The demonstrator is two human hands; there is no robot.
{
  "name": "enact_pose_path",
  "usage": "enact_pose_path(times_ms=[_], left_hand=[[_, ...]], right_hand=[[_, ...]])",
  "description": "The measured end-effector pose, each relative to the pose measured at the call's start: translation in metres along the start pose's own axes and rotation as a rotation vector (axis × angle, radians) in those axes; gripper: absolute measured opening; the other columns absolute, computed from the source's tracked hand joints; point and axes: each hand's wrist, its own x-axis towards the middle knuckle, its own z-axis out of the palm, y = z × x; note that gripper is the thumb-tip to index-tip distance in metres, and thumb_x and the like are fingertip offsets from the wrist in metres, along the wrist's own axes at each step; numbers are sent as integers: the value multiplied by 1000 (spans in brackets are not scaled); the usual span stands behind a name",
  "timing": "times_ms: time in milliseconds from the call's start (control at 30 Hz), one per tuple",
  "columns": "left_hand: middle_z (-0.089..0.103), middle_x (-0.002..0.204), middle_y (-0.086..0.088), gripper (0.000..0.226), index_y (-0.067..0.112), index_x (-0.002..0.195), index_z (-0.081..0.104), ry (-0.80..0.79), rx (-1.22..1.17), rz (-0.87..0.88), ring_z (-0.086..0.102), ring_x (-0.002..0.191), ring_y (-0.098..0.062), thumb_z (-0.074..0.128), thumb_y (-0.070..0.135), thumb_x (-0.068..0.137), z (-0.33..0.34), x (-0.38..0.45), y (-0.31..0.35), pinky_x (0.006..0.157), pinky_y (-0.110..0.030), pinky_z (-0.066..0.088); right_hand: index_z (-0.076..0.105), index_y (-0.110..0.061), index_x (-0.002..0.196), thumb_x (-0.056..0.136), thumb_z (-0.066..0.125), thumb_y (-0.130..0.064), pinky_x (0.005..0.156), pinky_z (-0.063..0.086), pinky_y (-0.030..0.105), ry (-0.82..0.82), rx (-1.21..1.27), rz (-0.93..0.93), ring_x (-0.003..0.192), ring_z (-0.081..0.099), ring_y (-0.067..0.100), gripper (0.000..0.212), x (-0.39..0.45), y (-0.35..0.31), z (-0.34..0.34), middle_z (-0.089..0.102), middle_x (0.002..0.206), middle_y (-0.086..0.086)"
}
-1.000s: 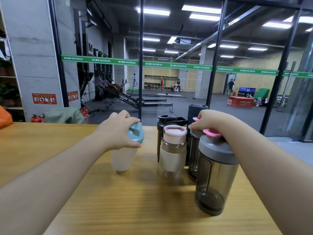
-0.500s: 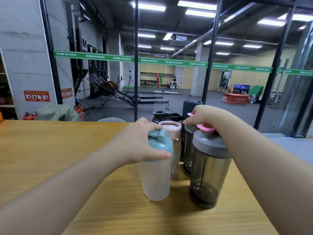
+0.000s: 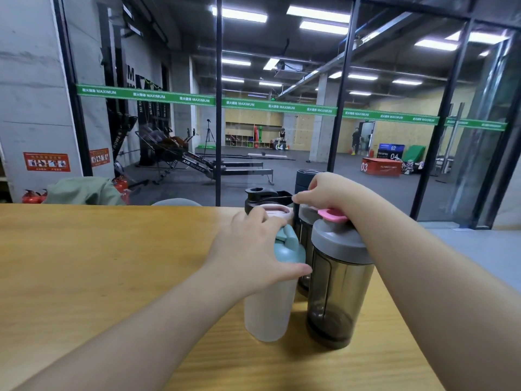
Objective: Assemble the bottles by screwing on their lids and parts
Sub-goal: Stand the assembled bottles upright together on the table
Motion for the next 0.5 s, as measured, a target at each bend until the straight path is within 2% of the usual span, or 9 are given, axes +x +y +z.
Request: enact_pose_path(times_ms=[100,200,267,367,500], left_hand=[[40,126,13,91,48,143,23,32,26,2,39,115,-14,47,85,63,5,-1,4,84,-28,39],[40,129,12,93,45,145,22,40,42,2,38,118,-14,44,85,64,8,0,5,86,-28,39],[40,129,11,92,42,145,22,30,53,10,38,117,-15,41,86,66,9,0,6,85,-29,39],[42,128,9,88,40,142,26,9,54,15,39,113,-17,39,85,67,9,1,7,83,-30,40],[41,128,8,87,37,143,26,15,54,37,39,111,-19,39,82,70,12,-1,6,82,-31,42]], right_hand=[[66,-5,79,81,55,-39,58,41,26,150,164,-43,62,54,21,35,-2,1,-1,66,69,10],[69,-5,91,85,52,-34,61,46,26,356,262,-84,62,55,16,34,-8,-1,-7,69,78,7],[67,-6,93,87,51,-32,67,48,32,436,293,-116,74,60,18,31,-10,-3,-13,69,89,8],[65,-16,100,89,53,-31,72,44,28,356,287,-192,89,59,17,22,-13,-6,-20,66,100,0],[65,-15,109,93,54,-32,78,47,26,222,186,-295,93,60,14,26,-30,-5,-26,64,98,-4]])
